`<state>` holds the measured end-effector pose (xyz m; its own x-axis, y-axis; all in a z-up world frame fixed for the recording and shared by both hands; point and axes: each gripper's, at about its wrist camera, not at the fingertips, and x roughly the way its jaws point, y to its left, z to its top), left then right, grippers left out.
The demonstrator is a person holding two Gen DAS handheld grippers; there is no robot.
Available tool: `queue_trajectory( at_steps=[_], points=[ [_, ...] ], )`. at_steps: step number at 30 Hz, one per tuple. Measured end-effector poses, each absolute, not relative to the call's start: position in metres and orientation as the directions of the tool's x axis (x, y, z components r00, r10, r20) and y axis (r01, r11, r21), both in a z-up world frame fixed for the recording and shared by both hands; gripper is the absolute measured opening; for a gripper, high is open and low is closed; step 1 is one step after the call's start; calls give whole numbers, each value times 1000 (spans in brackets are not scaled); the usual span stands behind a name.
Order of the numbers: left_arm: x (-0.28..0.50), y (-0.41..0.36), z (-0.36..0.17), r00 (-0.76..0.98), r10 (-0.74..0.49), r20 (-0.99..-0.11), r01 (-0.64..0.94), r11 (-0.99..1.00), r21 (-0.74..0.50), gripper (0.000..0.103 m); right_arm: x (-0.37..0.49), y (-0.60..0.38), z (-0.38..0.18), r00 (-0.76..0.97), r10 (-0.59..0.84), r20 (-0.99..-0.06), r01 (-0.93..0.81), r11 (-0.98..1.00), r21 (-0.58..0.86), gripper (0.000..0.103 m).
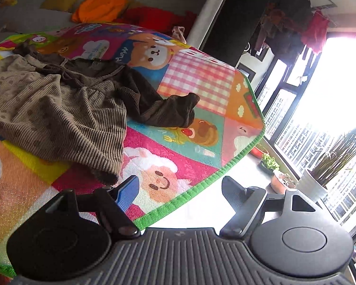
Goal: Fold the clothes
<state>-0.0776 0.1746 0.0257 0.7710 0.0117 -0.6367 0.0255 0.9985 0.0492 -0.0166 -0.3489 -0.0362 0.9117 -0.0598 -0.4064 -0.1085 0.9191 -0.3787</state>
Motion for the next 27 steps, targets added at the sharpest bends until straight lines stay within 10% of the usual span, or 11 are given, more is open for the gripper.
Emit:
queue_trajectory(
  at_steps=[8, 27],
  points=[
    [2, 121, 55, 762, -367, -533, 277, 929, -243, 103, 27, -318, 14, 875, 299, -382, -348, 935, -64, 97],
    [133, 123, -26, 766, -353, -537, 140, 907, -397, 103, 193, -218, -50, 702, 508, -500, -414, 862, 294, 103]
  ],
)
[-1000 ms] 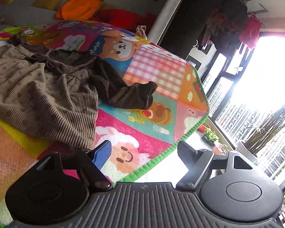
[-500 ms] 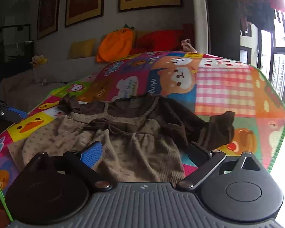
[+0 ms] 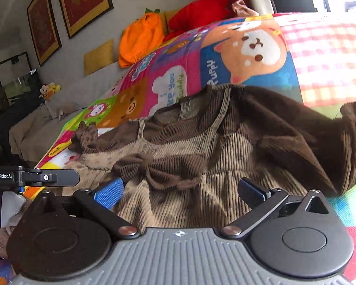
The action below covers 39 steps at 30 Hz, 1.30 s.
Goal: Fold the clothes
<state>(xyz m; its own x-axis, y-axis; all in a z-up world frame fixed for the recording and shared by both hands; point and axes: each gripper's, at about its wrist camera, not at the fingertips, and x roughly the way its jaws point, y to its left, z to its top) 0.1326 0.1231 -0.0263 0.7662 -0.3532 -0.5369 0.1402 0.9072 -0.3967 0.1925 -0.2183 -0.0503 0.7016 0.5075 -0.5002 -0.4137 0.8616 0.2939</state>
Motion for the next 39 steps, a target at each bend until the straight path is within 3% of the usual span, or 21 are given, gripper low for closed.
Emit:
queue_trajectory(
  at_steps=[4, 13, 15, 18, 20, 21, 22, 23, 24, 26, 30, 35, 39],
  points=[
    [128, 126, -32, 764, -352, -541, 129, 904, -407, 103, 208, -220, -59, 625, 552, -552, -410, 834, 370, 103],
    [133, 120, -29, 754, -342, -561, 130, 915, -383, 103, 217, -224, -49, 577, 551, -603, -418, 833, 362, 103],
    [133, 116, -28, 753, -329, -570, 130, 923, -362, 103, 211, -242, -31, 702, 450, -552, -342, 893, 293, 103],
    [134, 112, -27, 752, -311, -581, 128, 934, -334, 103, 221, -255, -23, 858, 90, -505, -110, 994, -9, 103],
    [135, 110, -27, 752, -300, -588, 128, 940, -316, 103, 230, -263, -19, 898, -162, -409, 81, 975, -207, 102],
    [136, 108, -27, 751, -295, -591, 129, 943, -307, 103, 241, -270, -23, 885, -214, -413, 120, 963, -242, 97],
    [135, 108, -27, 750, -292, -593, 129, 945, -302, 103, 255, -278, -29, 862, -227, -454, 128, 963, -239, 92],
    [135, 108, -27, 750, -290, -594, 129, 946, -298, 103, 265, -285, -34, 840, -219, -497, 125, 968, -216, 80],
    [134, 108, -27, 750, -290, -594, 129, 945, -299, 103, 275, -294, -40, 817, -196, -543, 115, 977, -179, 59],
    [133, 110, -27, 752, -294, -590, 127, 943, -308, 103, 282, -314, -46, 790, -193, -582, 140, 981, -135, 39],
    [133, 116, -27, 757, -314, -573, 123, 930, -347, 103, 255, -369, -33, 777, -326, -539, 361, 932, -43, 36],
    [135, 116, -26, 754, -319, -574, 128, 928, -349, 103, 218, -421, -38, 790, -169, -589, 387, 883, 265, 40],
    [136, 121, -24, 748, -339, -571, 128, 917, -377, 103, 219, -435, -50, 799, -107, -591, 425, 797, 430, 51]
  ],
)
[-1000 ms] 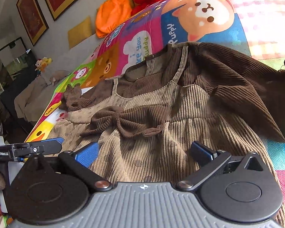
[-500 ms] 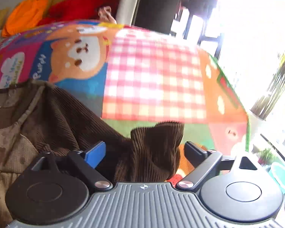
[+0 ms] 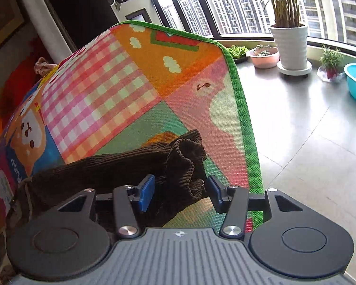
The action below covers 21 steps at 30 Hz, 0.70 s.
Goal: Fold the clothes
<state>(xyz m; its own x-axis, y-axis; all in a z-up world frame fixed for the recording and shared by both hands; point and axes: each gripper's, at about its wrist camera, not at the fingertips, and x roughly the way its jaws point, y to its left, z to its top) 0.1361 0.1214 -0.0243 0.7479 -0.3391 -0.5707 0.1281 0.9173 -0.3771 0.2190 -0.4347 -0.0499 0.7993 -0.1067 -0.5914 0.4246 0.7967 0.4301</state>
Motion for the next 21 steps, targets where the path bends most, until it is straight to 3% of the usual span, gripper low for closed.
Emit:
queue_trajectory(
  at_steps=[4, 7, 10, 12, 15, 17, 18, 20, 21],
  points=[
    [151, 157, -4, 736, -382, -559, 66, 862, -502, 103, 222, -430, -51, 813, -145, -564, 423, 812, 402, 51],
    [168, 194, 29, 804, -210, -556, -82, 887, -453, 103, 220, -419, -42, 833, -188, -520, 391, 866, 312, 53],
    [212, 233, 48, 771, 42, -635, -326, 883, -337, 103, 217, -405, -30, 862, -218, -458, 352, 908, 230, 61],
    [250, 269, 45, 719, 89, -689, -423, 843, -333, 103, 215, -397, -20, 883, -229, -410, 326, 927, 183, 70],
    [299, 302, 26, 634, 88, -769, -526, 777, -345, 102, 212, -386, -9, 909, -216, -357, 282, 949, 143, 74],
    [323, 306, 12, 571, 141, -809, -568, 779, -265, 93, 209, -381, -4, 921, -196, -338, 251, 959, 130, 75],
    [328, 301, 8, 557, 182, -810, -566, 797, -210, 79, 207, -380, -2, 924, -188, -332, 242, 961, 130, 76],
    [333, 289, 1, 544, 264, -796, -550, 829, -101, 61, 203, -380, -1, 928, -178, -326, 233, 963, 137, 77],
    [330, 286, 0, 553, 284, -783, -539, 839, -76, 37, 201, -382, -1, 928, -179, -326, 235, 962, 142, 77]
  ],
)
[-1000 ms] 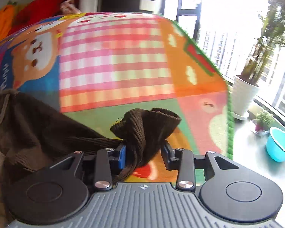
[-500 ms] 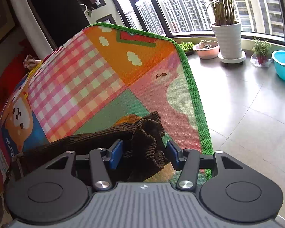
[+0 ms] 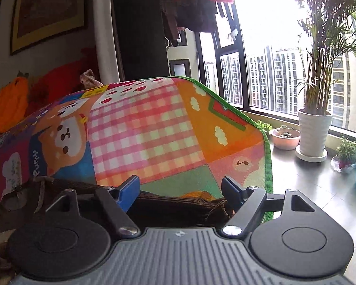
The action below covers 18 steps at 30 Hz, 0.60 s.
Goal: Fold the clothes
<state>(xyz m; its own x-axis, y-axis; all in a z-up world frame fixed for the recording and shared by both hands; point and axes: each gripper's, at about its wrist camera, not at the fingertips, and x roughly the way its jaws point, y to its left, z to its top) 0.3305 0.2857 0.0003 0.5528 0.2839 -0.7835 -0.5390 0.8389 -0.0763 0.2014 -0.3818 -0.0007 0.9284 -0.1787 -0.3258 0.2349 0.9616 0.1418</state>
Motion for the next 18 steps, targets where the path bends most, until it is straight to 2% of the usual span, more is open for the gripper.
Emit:
queue_trajectory(
  at_steps=[1, 3, 7, 11, 13, 16, 17, 18],
  points=[
    [324, 285, 2, 575, 280, -768, -528, 844, -88, 20, 200, -384, -1, 928, -181, -326, 238, 960, 146, 77],
    [308, 282, 13, 641, 263, -722, -494, 860, -126, 11, 196, -389, 0, 928, -185, -324, 244, 958, 151, 77],
    [272, 251, 73, 835, 179, -520, -315, 930, -187, 10, 196, -395, 3, 931, -189, -313, 245, 958, 150, 77],
    [256, 196, 126, 938, -34, -346, -56, 967, -247, 10, 202, -391, 5, 943, -155, -295, 215, 959, 183, 77],
    [264, 161, 128, 933, -146, -329, 59, 964, -261, 11, 205, -386, 4, 948, -125, -294, 190, 961, 202, 77],
    [285, 113, 104, 885, -280, -371, 172, 939, -297, 11, 207, -377, 3, 952, -91, -293, 156, 966, 206, 77],
    [292, 97, 91, 862, -319, -393, 200, 928, -315, 13, 207, -375, 3, 953, -84, -292, 148, 968, 203, 77],
    [299, 84, 76, 832, -363, -420, 226, 912, -341, 21, 206, -373, 3, 953, -76, -294, 140, 969, 203, 77]
  ],
)
